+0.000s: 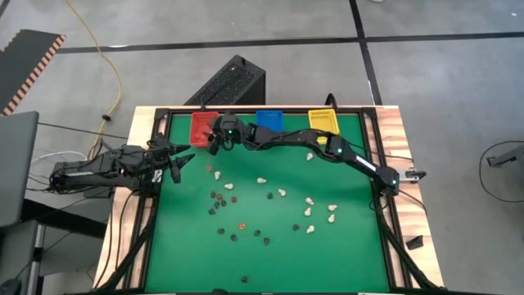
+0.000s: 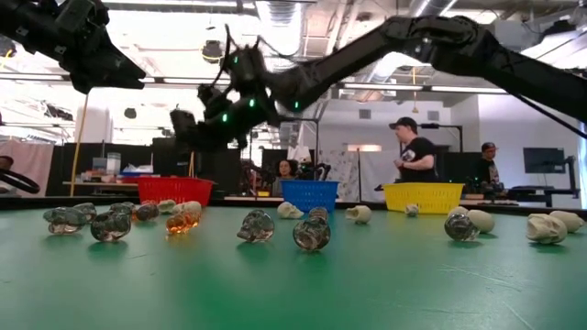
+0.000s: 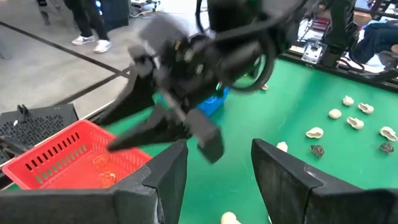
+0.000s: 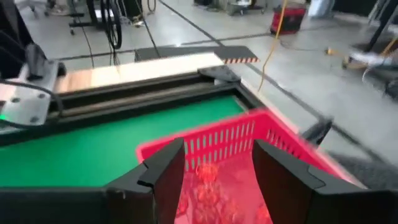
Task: Sort Halloween decoration
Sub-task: Put the orange pumpkin toy into the red bin
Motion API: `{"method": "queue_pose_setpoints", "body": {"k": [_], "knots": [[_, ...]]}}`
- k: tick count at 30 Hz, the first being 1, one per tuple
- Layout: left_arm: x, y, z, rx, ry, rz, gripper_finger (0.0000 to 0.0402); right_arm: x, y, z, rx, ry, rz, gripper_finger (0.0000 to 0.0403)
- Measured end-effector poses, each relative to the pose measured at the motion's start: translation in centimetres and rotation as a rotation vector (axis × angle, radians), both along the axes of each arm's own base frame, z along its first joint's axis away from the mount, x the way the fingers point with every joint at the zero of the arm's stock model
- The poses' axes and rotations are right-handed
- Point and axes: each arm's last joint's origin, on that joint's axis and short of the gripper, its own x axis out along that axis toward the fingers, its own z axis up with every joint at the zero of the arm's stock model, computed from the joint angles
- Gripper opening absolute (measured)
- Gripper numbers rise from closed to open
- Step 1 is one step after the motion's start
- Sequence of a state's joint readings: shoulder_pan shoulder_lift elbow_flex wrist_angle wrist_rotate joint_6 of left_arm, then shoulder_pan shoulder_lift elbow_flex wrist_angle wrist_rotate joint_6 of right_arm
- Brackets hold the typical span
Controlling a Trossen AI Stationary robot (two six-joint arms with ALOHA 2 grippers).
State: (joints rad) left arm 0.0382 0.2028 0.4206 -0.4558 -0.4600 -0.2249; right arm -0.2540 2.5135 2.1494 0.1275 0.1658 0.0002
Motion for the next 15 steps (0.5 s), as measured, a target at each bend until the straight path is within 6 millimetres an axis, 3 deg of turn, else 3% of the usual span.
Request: {"method": "queue_pose_setpoints", "body": {"k": [7, 12, 15], "knots": [[0.0, 0.0, 0.0, 0.0, 0.0, 0.0, 0.0169, -2.7, 1.5, 5.8, -0.121, 0.211, 0.072, 0.0199], [0.0, 0.0, 0.0, 0.0, 0.002, 0.0, 0.0169, -7.4, 2.7, 12.3, -0.174, 0.377, 0.124, 0.0192], [0.0, 0.0, 0.0, -0.003, 0.001, 0.001, 0.0169, -10.8, 3.3, 14.7, -0.18, 0.489, 0.133, 0.0188]]}}
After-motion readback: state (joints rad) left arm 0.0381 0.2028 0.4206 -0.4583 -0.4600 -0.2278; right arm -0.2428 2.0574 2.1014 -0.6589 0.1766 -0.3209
